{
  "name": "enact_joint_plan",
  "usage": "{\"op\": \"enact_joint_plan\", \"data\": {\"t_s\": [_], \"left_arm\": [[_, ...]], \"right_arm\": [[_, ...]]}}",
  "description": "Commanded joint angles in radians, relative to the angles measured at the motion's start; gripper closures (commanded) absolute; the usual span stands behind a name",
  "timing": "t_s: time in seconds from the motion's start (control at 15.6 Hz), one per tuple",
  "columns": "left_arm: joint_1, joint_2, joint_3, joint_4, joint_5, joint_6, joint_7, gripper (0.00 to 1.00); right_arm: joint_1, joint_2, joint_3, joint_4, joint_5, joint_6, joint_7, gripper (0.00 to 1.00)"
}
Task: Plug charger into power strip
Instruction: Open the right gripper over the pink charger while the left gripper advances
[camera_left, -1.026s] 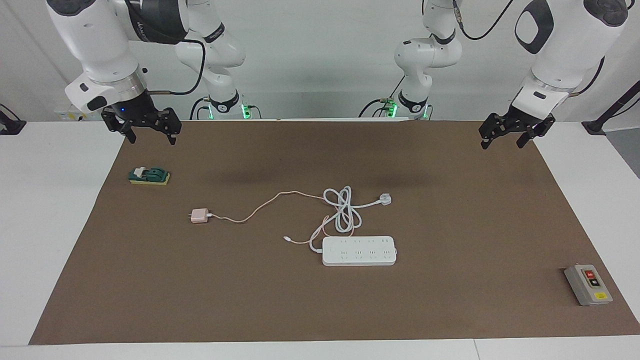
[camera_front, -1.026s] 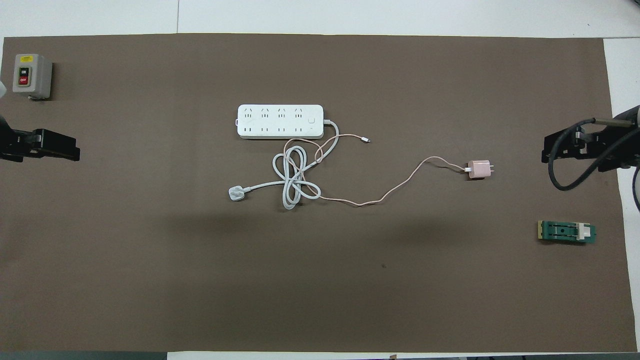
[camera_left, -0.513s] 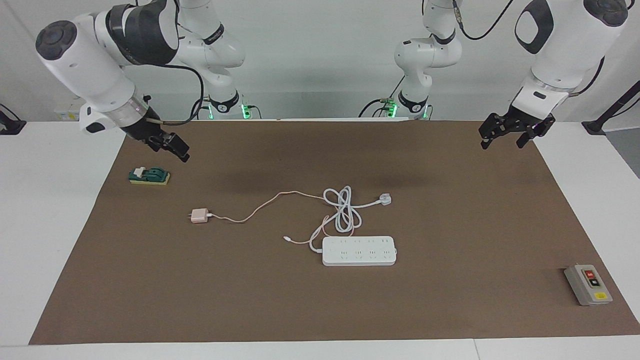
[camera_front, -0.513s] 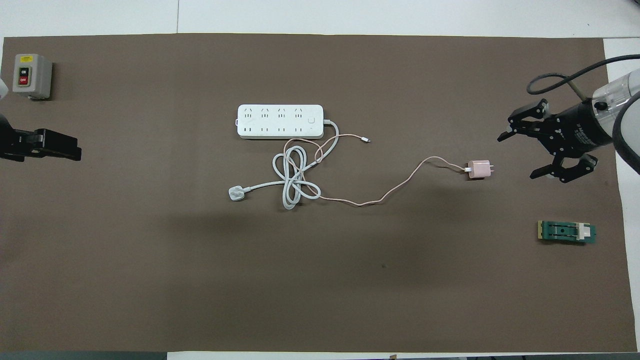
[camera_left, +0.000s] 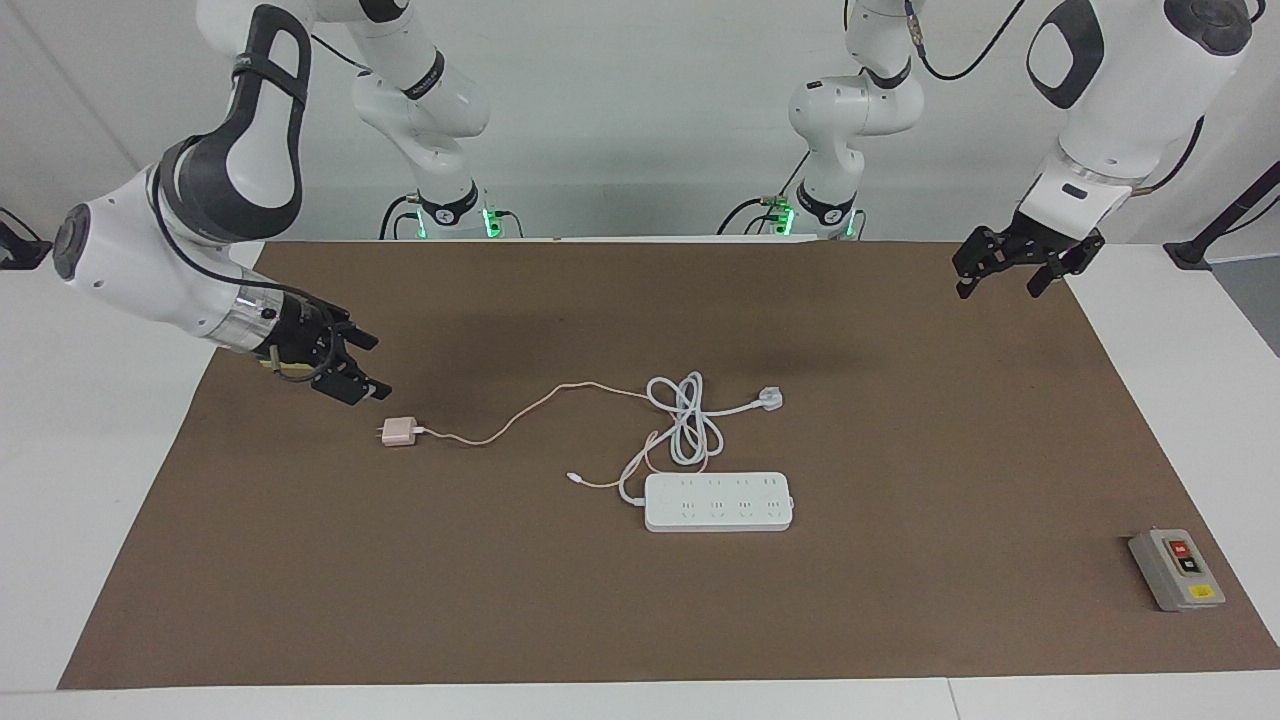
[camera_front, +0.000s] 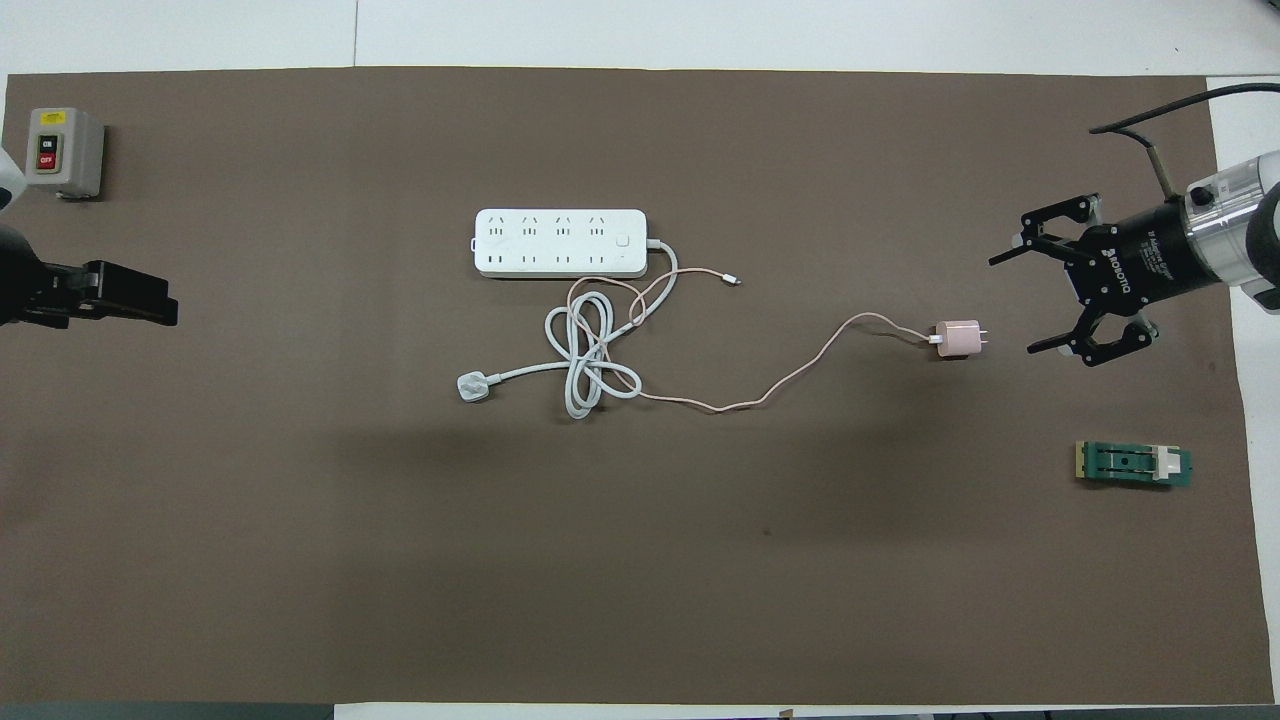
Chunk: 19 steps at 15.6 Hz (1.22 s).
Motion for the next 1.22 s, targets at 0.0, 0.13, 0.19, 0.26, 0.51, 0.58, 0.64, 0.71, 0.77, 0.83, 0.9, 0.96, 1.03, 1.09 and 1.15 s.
{"op": "enact_joint_plan", "data": {"t_s": [0.0, 0.13, 0.19, 0.26, 0.51, 0.58, 0.64, 0.71, 0.77, 0.83, 0.9, 0.96, 1.03, 1.09, 1.15], "left_arm": [[0.021, 0.025, 0.004, -0.047, -0.175, 0.021, 0.008, 0.00], [0.013, 0.075, 0.006, -0.074, -0.243, 0.080, 0.059, 0.00], [0.019, 0.075, 0.004, -0.086, -0.262, 0.093, 0.096, 0.00], [0.036, 0.079, 0.004, -0.086, -0.314, 0.090, 0.136, 0.00], [0.085, 0.093, 0.004, -0.157, -0.569, 0.093, 0.277, 0.00], [0.088, 0.096, 0.006, -0.181, -0.640, 0.101, 0.310, 0.00], [0.087, 0.101, 0.006, -0.197, -0.688, 0.105, 0.342, 0.00], [0.085, 0.118, 0.006, -0.201, -0.713, 0.105, 0.377, 0.00], [0.085, 0.128, 0.004, -0.200, -0.724, 0.104, 0.409, 0.00], [0.084, 0.144, 0.004, -0.200, -0.745, 0.104, 0.451, 0.00], [0.084, 0.159, 0.004, -0.200, -0.768, 0.102, 0.494, 0.00], [0.085, 0.171, 0.004, -0.197, -0.780, 0.102, 0.514, 0.00], [0.087, 0.175, 0.004, -0.197, -0.784, 0.089, 0.514, 0.00], [0.087, 0.176, 0.004, -0.198, -0.785, 0.069, 0.514, 0.00], [0.089, 0.182, 0.004, -0.197, -0.800, 0.053, 0.515, 0.00]], "right_arm": [[-0.033, 0.060, 0.007, -0.017, 0.032, -0.008, 0.023, 0.00], [-0.055, 0.091, 0.006, -0.040, 0.068, 0.003, 0.021, 0.00], [-0.058, 0.098, 0.006, -0.057, 0.079, 0.016, 0.020, 0.00], [-0.067, 0.109, 0.006, -0.068, 0.090, 0.027, 0.015, 0.00], [-0.078, 0.127, 0.006, -0.138, 0.145, 0.117, -0.069, 0.00], [-0.080, 0.131, 0.006, -0.149, 0.153, 0.136, -0.093, 0.00], [-0.078, 0.140, 0.006, -0.149, 0.159, 0.144, -0.106, 0.00], [-0.078, 0.150, 0.006, -0.149, 0.162, 0.153, -0.120, 0.00], [-0.078, 0.157, 0.007, -0.151, 0.163, 0.167, -0.133, 0.00], [-0.075, 0.161, 0.007, -0.149, 0.164, 0.177, -0.138, 0.00], [-0.074, 0.164, 0.007, -0.149, 0.170, 0.191, -0.146, 0.00], [-0.069, 0.167, 0.007, -0.151, 0.183, 0.205, -0.169, 0.00], [-0.066, 0.175, 0.007, -0.154, 0.199, 0.217, -0.184, 0.00], [-0.066, 0.178, 0.007, -0.155, 0.206, 0.228, -0.189, 0.00], [-0.064, 0.178, 0.007, -0.167, 0.206, 0.239, -0.189, 0.00]]}}
